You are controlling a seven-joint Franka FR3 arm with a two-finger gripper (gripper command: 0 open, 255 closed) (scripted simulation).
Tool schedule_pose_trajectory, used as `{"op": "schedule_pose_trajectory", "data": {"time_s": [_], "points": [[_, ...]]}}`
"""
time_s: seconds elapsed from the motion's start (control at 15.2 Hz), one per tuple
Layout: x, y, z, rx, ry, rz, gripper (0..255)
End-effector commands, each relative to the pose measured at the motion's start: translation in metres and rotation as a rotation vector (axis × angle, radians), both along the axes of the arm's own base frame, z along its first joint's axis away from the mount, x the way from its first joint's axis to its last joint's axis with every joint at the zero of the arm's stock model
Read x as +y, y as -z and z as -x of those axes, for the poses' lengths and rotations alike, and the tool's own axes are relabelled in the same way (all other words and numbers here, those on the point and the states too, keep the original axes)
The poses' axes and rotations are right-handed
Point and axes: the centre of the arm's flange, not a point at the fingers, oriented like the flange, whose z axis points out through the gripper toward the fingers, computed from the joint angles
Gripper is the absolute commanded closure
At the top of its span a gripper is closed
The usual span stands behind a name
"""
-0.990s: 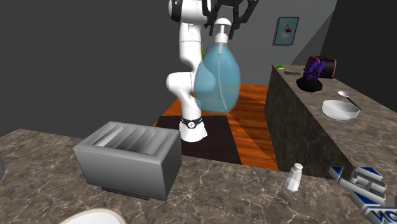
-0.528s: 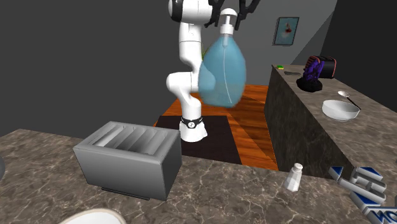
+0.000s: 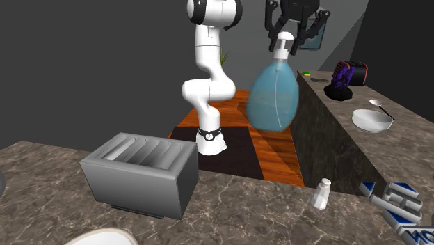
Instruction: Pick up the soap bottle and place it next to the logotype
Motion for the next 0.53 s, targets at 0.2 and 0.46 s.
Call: {"op": "schedule_pose_trajectory", "data": {"time_s": [0.2, 0.46], "points": [[0.06, 0.029, -0.003, -0.001, 0.002, -0.001, 255], [0.106, 0.053, -0.009, -0.001, 0.002, -0.001, 255]]}}
